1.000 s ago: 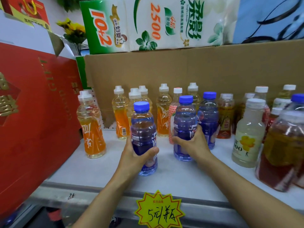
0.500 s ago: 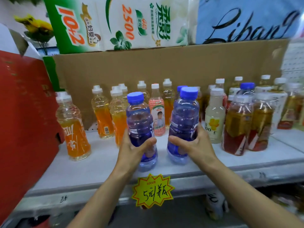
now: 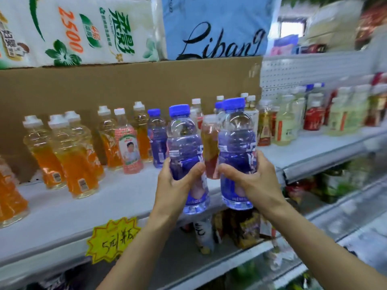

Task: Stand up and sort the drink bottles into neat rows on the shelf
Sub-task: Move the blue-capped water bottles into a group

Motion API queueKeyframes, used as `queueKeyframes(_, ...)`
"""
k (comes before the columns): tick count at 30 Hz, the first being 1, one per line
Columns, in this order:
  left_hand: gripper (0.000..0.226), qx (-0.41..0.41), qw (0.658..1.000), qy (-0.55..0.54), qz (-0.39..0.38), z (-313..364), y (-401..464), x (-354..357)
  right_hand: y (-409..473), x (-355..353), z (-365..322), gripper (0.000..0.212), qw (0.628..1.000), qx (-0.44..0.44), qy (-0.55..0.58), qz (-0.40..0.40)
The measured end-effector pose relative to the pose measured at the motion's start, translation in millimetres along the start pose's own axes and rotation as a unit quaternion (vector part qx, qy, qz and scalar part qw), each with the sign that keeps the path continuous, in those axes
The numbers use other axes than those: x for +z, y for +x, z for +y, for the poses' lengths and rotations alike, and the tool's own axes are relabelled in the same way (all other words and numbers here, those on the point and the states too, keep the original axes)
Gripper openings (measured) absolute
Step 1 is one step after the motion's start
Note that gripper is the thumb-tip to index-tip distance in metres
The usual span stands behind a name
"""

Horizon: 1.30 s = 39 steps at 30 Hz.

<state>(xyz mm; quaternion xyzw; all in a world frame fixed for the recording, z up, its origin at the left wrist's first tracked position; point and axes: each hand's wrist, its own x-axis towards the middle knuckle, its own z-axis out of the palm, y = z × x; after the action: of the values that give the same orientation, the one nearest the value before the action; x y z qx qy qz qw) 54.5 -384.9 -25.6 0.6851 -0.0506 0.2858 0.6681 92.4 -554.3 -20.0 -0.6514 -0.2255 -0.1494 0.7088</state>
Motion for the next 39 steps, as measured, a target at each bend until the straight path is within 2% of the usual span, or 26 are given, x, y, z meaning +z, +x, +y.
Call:
queueKeyframes(3, 0.044, -0.007, 1.0, -0.021, -0.018, -4.7, -9.7, 58.8, -2.7, -59.9, 2.0, 0.046, 1.0, 0.009, -0.007, 0.008)
queueKeyframes(6, 0.057, -0.033, 0.998, -0.046, -0.022, -9.7, -19.3, 125.2, -1.8, -127.8, 3.2, 0.042, 0.999, 0.024, -0.03, 0.017)
queueKeyframes(13, 0.06, -0.076, 0.994, -0.064, -0.049, -22.7, -34.7, 277.9, 8.9, -282.8, 4.6, 0.039, 0.995, 0.045, -0.082, 0.034)
queueKeyframes(17, 0.062, -0.109, 0.989, -0.073, -0.075, -29.1, -34.3, 349.4, 18.2, -350.7, 9.1, 0.035, 0.993, 0.054, -0.088, 0.05)
queueKeyframes(22, 0.059, -0.117, 0.984, -0.081, -0.108, -41.3, -17.9, 427.2, 40.8, -422.0, 26.6, 0.04, 0.991, 0.068, -0.084, 0.079)
queueKeyframes(32, 0.051, -0.122, 0.971, -0.115, -0.17, -87.0, 51.0, 574.0, 140.0, -551.7, 84.9, 0.039, 0.989, 0.071, -0.086, 0.099)
queueKeyframes(36, 0.051, -0.129, 0.972, -0.105, -0.163, -107.4, 93.5, 635.0, 198.2, -603.4, 104.4, 0.036, 0.989, 0.075, -0.094, 0.088)
queueKeyframes(39, 0.054, -0.127, 0.975, -0.1, -0.152, -122.5, 122.5, 676.0, 238.9, -637.5, 120.1, 0.047, 0.987, 0.068, -0.108, 0.094)
